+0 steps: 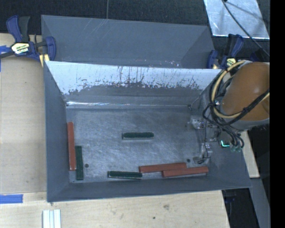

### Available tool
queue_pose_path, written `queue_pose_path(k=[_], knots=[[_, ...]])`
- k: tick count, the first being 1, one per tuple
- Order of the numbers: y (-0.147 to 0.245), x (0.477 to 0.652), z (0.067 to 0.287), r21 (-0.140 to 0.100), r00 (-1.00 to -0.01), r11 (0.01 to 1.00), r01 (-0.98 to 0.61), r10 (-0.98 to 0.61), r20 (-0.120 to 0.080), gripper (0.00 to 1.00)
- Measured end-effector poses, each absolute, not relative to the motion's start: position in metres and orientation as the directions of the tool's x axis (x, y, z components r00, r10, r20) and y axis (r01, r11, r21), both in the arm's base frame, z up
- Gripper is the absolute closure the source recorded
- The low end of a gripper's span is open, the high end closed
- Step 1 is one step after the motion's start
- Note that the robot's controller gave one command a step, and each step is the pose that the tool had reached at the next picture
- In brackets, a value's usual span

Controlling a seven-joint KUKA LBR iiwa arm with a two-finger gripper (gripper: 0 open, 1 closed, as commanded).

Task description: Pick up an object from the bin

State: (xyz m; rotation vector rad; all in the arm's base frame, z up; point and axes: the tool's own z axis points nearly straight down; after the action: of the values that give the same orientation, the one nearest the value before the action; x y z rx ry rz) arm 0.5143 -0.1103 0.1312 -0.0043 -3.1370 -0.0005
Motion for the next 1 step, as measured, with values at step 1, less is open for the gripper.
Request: queue_pose_path(k=[1], knots=[[-0.1174,0.5188,0.1632,-0.002,-1.000,1.000,0.011,0.011,-0.007,0.00]])
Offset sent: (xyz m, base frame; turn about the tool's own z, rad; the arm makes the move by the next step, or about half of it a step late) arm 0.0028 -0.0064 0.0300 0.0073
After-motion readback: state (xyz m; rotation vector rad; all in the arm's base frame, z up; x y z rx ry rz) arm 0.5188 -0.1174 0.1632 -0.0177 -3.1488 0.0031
